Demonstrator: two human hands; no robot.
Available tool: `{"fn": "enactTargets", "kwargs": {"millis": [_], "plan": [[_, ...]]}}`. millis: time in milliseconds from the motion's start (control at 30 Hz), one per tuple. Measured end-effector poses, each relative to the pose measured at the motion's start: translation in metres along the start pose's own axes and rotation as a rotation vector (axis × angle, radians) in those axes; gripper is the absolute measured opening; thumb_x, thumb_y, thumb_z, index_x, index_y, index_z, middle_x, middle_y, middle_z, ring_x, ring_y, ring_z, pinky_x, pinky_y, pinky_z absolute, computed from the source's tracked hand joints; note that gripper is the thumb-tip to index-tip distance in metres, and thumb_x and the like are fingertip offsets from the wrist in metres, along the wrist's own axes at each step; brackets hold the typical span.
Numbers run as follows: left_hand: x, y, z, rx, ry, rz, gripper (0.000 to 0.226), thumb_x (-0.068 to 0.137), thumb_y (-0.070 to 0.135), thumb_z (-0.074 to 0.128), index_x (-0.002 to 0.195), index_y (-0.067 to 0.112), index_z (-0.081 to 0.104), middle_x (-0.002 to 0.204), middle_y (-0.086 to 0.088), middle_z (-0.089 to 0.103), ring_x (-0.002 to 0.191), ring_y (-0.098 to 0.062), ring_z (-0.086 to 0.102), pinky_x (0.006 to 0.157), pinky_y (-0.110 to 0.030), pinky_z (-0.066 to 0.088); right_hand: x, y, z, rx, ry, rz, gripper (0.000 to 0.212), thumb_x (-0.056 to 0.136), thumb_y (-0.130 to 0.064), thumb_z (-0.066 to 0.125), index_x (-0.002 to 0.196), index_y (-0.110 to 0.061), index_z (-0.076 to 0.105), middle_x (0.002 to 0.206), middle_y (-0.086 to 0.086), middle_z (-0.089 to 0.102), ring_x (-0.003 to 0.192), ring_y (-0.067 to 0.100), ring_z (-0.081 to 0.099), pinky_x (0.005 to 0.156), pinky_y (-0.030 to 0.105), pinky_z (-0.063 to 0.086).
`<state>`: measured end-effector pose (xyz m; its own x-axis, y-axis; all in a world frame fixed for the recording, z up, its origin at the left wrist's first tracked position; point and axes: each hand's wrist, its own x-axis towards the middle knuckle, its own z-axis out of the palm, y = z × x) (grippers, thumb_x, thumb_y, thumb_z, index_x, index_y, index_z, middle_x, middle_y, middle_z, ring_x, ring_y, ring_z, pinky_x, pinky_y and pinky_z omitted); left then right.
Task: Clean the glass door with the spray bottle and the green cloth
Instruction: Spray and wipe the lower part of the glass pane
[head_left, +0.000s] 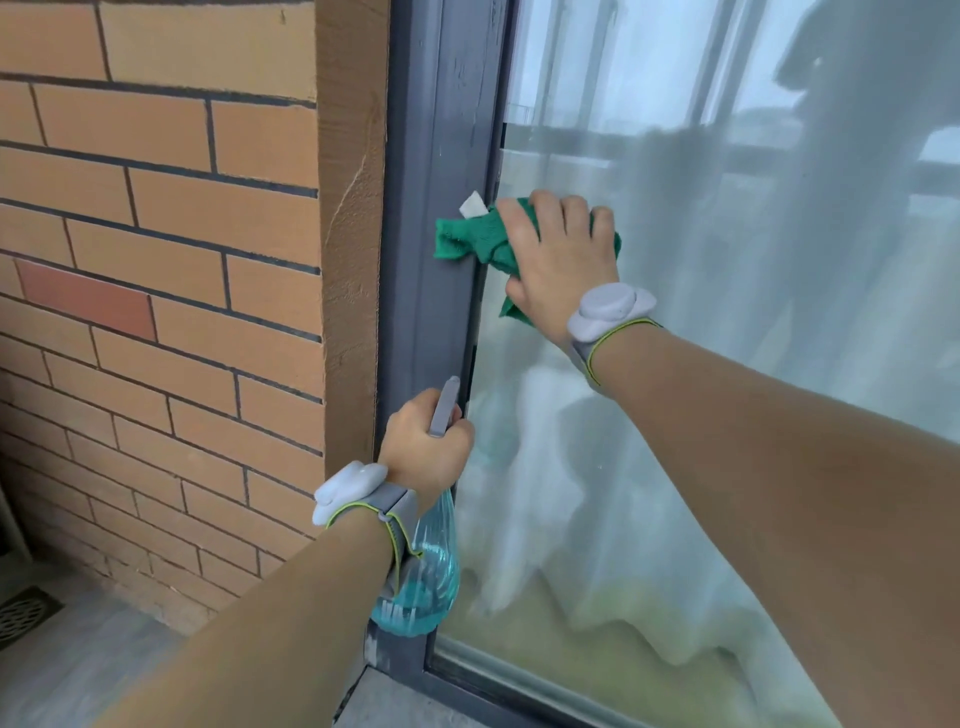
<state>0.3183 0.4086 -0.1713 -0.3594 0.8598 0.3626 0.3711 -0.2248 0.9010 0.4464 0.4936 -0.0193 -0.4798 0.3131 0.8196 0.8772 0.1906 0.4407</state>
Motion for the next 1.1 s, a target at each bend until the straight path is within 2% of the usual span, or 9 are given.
{"fn": "enactTargets", "kwargs": {"millis": [100,267,367,467,533,667,767,900,1100], "plan": [[-0.003,-0.007,0.009,-0.010,-0.003,-0.037,0.018,0.068,0.032,0.048,0.072,0.014,0.050,0.063,0.001,0.048,0.056,-0.023,0.038,0.055,-0.028,0.033,-0.027,-0.010,0.005,0.038,-0.009,0.071,0.069,0.064,-0.026,0.061,0.131,-0.017,0.047,0.114,0.012,0.055,0.091,0.031,0.049,0.079,0.043,0.035],[-0.016,-0.029,0.027,0.000,0.019,-0.081,0.018,0.077,0.031,0.051,0.067,0.019,0.042,0.060,0.001,0.046,0.053,-0.021,0.037,0.053,-0.027,0.030,-0.140,-0.024,0.043,0.015,-0.098,-0.212,0.068,0.068,-0.023,0.067,0.133,-0.016,0.050,0.120,0.012,0.055,0.096,0.032,0.050,0.085,0.046,0.035],[-0.018,-0.037,0.037,0.004,0.038,-0.139,0.019,0.072,0.034,0.048,0.072,0.015,0.048,0.065,-0.001,0.051,0.057,-0.023,0.042,0.055,-0.029,0.035,-0.177,-0.032,0.051,-0.020,-0.181,-0.215,0.067,0.071,-0.020,0.065,0.135,-0.017,0.047,0.124,0.012,0.052,0.099,0.033,0.047,0.087,0.048,0.034],[-0.019,-0.039,0.049,-0.013,0.049,-0.169,0.017,0.082,0.026,0.055,0.071,0.014,0.048,0.065,0.000,0.050,0.061,-0.025,0.043,0.055,-0.029,0.033,-0.180,-0.034,0.047,-0.028,-0.221,-0.204,0.071,0.071,-0.019,0.064,0.138,-0.017,0.044,0.125,0.011,0.050,0.099,0.033,0.047,0.086,0.047,0.034],[-0.021,-0.041,0.052,-0.017,0.112,-0.159,0.015,0.083,0.021,0.056,0.074,0.011,0.053,0.066,-0.002,0.051,0.061,-0.025,0.044,0.054,-0.031,0.033,-0.175,-0.033,0.044,-0.002,-0.233,-0.206,0.074,0.068,-0.019,0.066,0.138,-0.018,0.043,0.123,0.009,0.050,0.095,0.032,0.047,0.082,0.045,0.033],[-0.028,-0.037,0.061,-0.040,0.162,-0.180,0.026,0.069,0.032,0.048,0.076,0.008,0.054,0.067,-0.004,0.054,0.062,-0.027,0.045,0.055,-0.031,0.034,-0.171,-0.023,0.041,0.037,-0.202,-0.184,0.074,0.066,-0.019,0.069,0.136,-0.018,0.044,0.119,0.008,0.051,0.091,0.031,0.047,0.077,0.042,0.034],[-0.031,-0.025,0.070,-0.031,0.181,-0.160,0.033,0.066,0.031,0.044,0.080,0.003,0.054,0.068,-0.006,0.054,0.062,-0.028,0.044,0.055,-0.031,0.035,-0.173,-0.023,0.040,0.035,-0.188,-0.157,0.073,0.065,-0.017,0.068,0.135,-0.017,0.045,0.117,0.008,0.051,0.089,0.031,0.047,0.076,0.041,0.034],[-0.035,-0.013,0.077,0.002,0.189,-0.140,0.008,0.083,0.015,0.054,0.079,0.008,0.053,0.071,-0.005,0.055,0.064,-0.027,0.046,0.057,-0.031,0.033,-0.176,-0.030,0.043,0.029,-0.171,-0.119,0.072,0.064,-0.015,0.065,0.134,-0.018,0.047,0.117,0.008,0.052,0.088,0.030,0.047,0.076,0.041,0.033],[-0.039,-0.012,0.078,-0.019,0.177,-0.146,0.008,0.086,0.010,0.055,0.080,0.007,0.051,0.070,-0.002,0.051,0.059,-0.021,0.042,0.053,-0.030,0.030,-0.173,-0.025,0.041,0.065,-0.162,-0.146,0.068,0.063,-0.015,0.068,0.129,-0.018,0.051,0.113,0.007,0.053,0.087,0.030,0.048,0.076,0.040,0.031]]}}
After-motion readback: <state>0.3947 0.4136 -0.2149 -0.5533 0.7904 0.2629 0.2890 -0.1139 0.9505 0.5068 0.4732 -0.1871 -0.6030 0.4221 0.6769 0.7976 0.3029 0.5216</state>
